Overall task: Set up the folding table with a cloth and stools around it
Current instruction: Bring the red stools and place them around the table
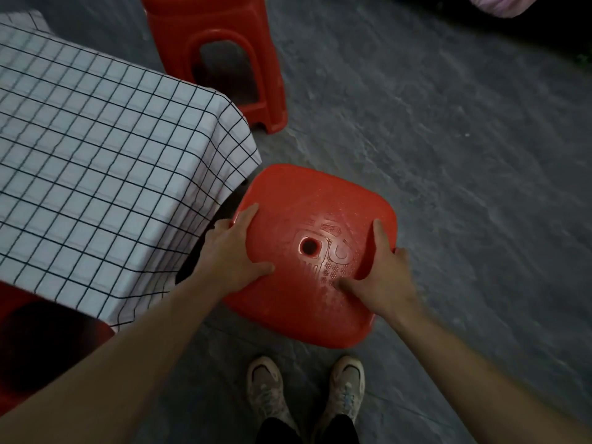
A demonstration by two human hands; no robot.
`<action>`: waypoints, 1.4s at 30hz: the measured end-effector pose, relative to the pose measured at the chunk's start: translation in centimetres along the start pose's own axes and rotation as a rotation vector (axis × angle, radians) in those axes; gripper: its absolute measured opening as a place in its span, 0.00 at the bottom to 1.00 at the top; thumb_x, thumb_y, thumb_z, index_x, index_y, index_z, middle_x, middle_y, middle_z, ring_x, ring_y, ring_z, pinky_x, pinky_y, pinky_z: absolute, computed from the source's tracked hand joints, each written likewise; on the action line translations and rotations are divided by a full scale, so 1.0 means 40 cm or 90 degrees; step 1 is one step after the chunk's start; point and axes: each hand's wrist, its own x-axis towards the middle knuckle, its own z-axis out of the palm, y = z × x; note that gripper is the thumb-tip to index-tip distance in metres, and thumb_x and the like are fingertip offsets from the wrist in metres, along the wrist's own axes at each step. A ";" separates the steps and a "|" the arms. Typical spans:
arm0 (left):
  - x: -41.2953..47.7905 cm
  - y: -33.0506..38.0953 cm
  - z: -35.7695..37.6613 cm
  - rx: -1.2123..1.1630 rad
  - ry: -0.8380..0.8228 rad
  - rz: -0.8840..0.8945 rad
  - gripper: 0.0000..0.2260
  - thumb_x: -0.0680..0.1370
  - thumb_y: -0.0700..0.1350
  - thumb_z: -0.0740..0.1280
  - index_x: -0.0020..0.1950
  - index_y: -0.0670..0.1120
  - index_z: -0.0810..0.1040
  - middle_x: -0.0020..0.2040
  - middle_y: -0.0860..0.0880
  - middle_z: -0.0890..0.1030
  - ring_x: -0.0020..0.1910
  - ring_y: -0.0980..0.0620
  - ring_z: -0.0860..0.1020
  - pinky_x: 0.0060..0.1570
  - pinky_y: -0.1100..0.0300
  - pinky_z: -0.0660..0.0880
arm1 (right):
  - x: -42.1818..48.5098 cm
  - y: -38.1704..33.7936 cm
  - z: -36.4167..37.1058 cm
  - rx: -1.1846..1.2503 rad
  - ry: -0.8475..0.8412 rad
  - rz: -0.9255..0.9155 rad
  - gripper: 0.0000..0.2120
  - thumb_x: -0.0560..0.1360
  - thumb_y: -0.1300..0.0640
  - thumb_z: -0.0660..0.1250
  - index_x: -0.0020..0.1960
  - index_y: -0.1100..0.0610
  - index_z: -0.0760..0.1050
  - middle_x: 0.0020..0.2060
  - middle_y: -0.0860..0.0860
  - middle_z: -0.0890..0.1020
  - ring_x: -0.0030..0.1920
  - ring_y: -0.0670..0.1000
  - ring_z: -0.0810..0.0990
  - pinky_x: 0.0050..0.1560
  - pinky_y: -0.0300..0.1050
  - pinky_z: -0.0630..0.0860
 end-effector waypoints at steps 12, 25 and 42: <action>-0.008 -0.078 -0.040 -0.047 0.036 -0.006 0.49 0.64 0.58 0.78 0.77 0.64 0.51 0.71 0.46 0.66 0.67 0.44 0.68 0.65 0.41 0.69 | -0.052 -0.023 0.057 0.025 0.010 -0.026 0.60 0.62 0.47 0.82 0.80 0.42 0.44 0.69 0.59 0.62 0.69 0.58 0.66 0.69 0.50 0.66; 0.003 0.022 0.045 -0.046 0.045 -0.003 0.52 0.60 0.59 0.80 0.77 0.49 0.56 0.67 0.46 0.73 0.66 0.43 0.71 0.65 0.46 0.70 | -0.053 0.068 0.008 0.060 0.088 0.001 0.57 0.61 0.41 0.81 0.80 0.45 0.51 0.69 0.57 0.67 0.70 0.57 0.67 0.70 0.53 0.66; -0.051 0.281 0.223 -0.047 0.023 0.053 0.51 0.64 0.54 0.80 0.78 0.47 0.53 0.70 0.44 0.70 0.68 0.41 0.66 0.67 0.50 0.64 | -0.050 0.305 -0.137 0.077 0.147 0.100 0.57 0.60 0.48 0.83 0.80 0.45 0.53 0.71 0.60 0.65 0.71 0.59 0.66 0.72 0.55 0.64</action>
